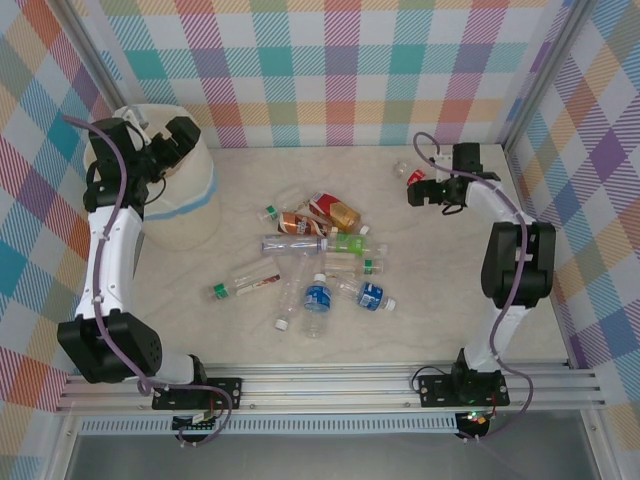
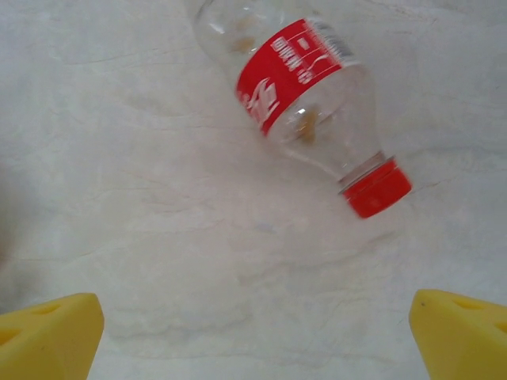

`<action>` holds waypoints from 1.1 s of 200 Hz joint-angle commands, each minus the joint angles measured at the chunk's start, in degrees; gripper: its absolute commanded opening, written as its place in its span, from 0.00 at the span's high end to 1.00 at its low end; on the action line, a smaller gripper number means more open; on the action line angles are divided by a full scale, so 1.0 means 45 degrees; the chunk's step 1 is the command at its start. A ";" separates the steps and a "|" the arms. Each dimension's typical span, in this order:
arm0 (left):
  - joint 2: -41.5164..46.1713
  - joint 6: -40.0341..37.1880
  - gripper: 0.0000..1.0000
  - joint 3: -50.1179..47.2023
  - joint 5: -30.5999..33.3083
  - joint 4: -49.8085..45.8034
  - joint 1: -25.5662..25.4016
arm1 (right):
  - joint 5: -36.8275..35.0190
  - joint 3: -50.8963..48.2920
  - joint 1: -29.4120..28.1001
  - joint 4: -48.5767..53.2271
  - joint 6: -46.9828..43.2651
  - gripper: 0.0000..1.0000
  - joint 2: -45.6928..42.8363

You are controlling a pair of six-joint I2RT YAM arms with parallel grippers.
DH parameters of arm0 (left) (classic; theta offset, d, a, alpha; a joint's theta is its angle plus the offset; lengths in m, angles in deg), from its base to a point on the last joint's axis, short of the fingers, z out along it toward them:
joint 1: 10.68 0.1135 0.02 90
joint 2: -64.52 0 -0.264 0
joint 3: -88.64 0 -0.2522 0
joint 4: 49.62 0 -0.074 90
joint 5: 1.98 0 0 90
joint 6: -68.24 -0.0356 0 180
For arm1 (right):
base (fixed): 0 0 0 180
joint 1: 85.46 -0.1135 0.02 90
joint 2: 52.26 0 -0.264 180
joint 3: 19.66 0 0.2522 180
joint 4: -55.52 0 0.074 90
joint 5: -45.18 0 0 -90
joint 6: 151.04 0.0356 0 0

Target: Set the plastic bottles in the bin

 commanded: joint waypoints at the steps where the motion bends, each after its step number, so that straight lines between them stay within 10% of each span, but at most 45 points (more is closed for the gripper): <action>1: 0.1262 0.0353 0.00 -0.0736 -0.1401 0.1347 -0.0184 | 0.0807 0.1582 0.0322 0.1679 -0.2205 0.01 0.1230; 121: 0.4279 -0.0875 0.00 -0.3609 -0.1805 -0.0037 -0.0651 | 0.0738 0.7632 0.0402 0.5118 -0.4684 0.05 0.6322; 220: 0.4280 -0.0857 0.00 -0.4119 -0.1958 0.0086 -0.0664 | 0.0440 0.7906 0.0355 0.4900 -0.4907 0.45 0.6854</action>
